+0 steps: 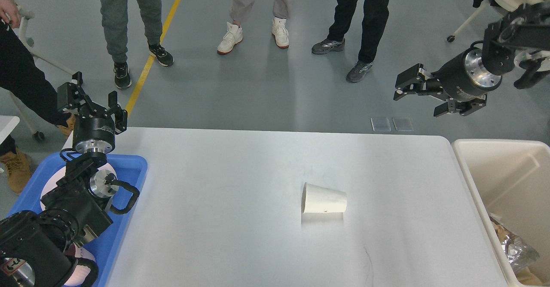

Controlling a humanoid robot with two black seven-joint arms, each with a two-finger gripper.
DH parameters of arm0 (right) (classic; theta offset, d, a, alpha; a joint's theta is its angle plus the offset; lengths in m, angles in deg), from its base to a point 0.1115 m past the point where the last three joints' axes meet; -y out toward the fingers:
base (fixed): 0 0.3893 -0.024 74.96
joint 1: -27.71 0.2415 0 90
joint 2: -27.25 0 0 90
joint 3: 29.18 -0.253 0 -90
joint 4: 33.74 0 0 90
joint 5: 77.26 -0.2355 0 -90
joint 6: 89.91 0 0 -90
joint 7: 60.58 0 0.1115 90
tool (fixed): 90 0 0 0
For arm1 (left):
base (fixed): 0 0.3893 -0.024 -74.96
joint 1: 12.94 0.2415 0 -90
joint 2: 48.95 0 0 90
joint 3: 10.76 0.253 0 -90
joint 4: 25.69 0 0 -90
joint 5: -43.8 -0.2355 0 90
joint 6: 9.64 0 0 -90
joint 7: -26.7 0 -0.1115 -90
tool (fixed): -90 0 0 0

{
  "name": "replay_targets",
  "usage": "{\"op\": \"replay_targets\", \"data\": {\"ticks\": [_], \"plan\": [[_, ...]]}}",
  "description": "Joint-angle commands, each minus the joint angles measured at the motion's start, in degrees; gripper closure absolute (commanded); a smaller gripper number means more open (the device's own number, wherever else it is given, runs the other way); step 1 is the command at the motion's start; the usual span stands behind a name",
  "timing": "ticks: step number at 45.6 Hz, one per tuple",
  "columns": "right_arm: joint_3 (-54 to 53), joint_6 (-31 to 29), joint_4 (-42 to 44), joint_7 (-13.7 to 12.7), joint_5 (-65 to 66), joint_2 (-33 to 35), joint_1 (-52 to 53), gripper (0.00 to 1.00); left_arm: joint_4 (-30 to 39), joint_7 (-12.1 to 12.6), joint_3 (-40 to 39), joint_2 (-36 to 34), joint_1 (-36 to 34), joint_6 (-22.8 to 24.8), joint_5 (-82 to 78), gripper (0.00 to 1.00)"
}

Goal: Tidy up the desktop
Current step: 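Move the right gripper down to the white paper cup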

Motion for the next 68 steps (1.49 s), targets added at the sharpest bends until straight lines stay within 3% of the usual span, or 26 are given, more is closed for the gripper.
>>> {"op": "replay_targets", "data": {"ticks": [1,11,24,44,60,68], "plan": [[1.13,-1.99,-4.51,0.10,-0.08,-1.89,4.72,0.00,0.00,0.01,0.00,0.00,0.00,0.00,-0.01,0.04],[1.22,-5.33,-4.87,0.10,-0.08,-4.44,7.27,0.00,0.00,0.01,0.00,0.00,0.00,0.00,-0.01,0.04],[-0.80,-3.49,-4.25,0.10,-4.72,-4.18,4.03,0.00,0.00,0.01,0.00,0.00,0.00,0.00,-0.01,0.04],[-5.01,14.35,-4.07,-0.08,-34.00,-4.71,-17.06,0.01,0.00,0.01,0.00,0.00,0.00,0.00,-0.01,0.04],[-14.86,24.90,-2.32,-0.17,-41.56,-7.17,-32.18,0.00,0.00,0.01,0.00,0.00,0.00,0.00,-0.01,0.04],[-18.90,28.24,1.46,-1.75,-42.53,-9.01,-39.22,0.00,0.00,0.01,0.00,0.00,0.00,0.00,-0.01,0.04]]}}
